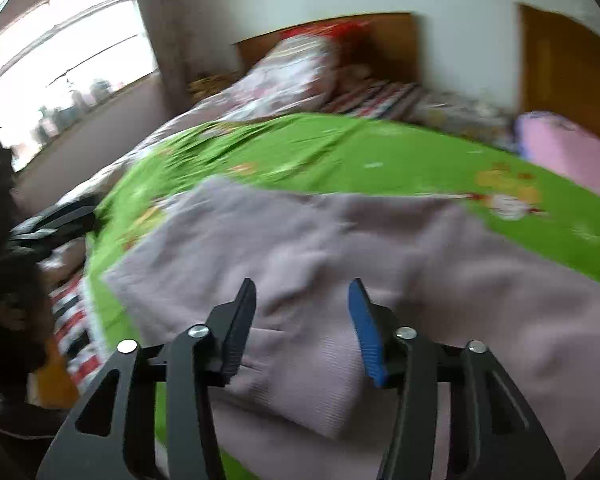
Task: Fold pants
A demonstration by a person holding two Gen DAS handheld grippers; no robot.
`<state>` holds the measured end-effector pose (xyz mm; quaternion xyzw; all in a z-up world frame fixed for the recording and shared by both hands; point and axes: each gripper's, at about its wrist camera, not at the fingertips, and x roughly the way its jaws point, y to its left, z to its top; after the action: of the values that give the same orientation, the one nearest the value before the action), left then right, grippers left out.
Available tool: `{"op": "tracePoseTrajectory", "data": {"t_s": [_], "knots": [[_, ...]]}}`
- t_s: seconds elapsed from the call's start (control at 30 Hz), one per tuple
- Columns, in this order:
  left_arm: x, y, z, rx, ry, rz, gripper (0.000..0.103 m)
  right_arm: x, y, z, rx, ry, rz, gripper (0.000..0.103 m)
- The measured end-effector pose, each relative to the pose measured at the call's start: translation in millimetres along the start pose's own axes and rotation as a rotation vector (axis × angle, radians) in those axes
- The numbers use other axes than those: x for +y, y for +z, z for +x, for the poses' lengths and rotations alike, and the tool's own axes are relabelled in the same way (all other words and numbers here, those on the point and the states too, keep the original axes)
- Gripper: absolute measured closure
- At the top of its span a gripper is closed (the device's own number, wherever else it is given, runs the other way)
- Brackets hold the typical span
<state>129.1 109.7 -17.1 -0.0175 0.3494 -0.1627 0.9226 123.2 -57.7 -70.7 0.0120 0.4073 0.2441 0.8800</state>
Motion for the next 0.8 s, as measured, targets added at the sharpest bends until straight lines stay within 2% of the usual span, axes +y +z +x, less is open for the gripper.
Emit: {"op": "tracePoseTrajectory", "data": {"t_s": [0.07, 0.1, 0.13, 0.2, 0.23, 0.3, 0.33, 0.37, 0.43, 0.5, 0.6, 0.63, 0.73, 0.77, 0.8], "knots": [[-4, -10, 41, 0.14, 0.06, 0.022, 0.002, -2, -8, 13, 0.079, 0.011, 0.006, 0.058], [-1, -15, 53, 0.187, 0.08, 0.02, 0.002, -11, -17, 17, 0.109, 0.011, 0.027, 0.063], [3, -22, 64, 0.225, 0.106, 0.021, 0.002, -19, -22, 11, 0.089, 0.046, 0.048, 0.063], [1, -23, 61, 0.217, 0.122, 0.044, 0.002, -31, -26, -5, 0.089, 0.08, 0.102, 0.063], [-1, -17, 56, 0.228, 0.133, 0.041, 0.002, -33, -25, -13, 0.09, 0.047, 0.092, 0.063], [-5, -2, 40, 0.176, 0.11, 0.042, 0.002, -37, -21, -24, 0.067, -0.047, 0.055, 0.055], [-9, 10, 31, 0.134, 0.091, 0.05, 0.002, -42, -21, -26, 0.064, -0.055, 0.067, 0.055], [-13, 20, 25, 0.102, 0.081, 0.058, 0.002, -52, -22, -24, 0.064, -0.035, 0.108, 0.055], [-20, 36, 32, 0.073, 0.06, 0.077, 0.002, -78, -27, -14, 0.091, 0.083, 0.273, 0.055], [-26, 42, 63, 0.143, 0.07, 0.099, 0.002, -84, -31, 7, 0.133, 0.199, 0.369, 0.053], [-26, 32, 110, 0.278, 0.104, 0.095, 0.002, -72, -24, 13, 0.107, 0.227, 0.346, 0.049], [-28, 26, 122, 0.314, 0.133, 0.103, 0.001, -68, -20, 8, 0.07, 0.267, 0.338, 0.049], [-31, 22, 123, 0.299, 0.153, 0.113, 0.001, -73, -11, -41, -0.121, 0.466, 0.344, 0.05], [-31, 22, 123, 0.301, 0.153, 0.111, 0.001, -78, -13, -61, -0.171, 0.468, 0.352, 0.05], [-31, 21, 122, 0.301, 0.154, 0.112, 0.001, -87, -16, -86, -0.212, 0.391, 0.357, 0.049]]}}
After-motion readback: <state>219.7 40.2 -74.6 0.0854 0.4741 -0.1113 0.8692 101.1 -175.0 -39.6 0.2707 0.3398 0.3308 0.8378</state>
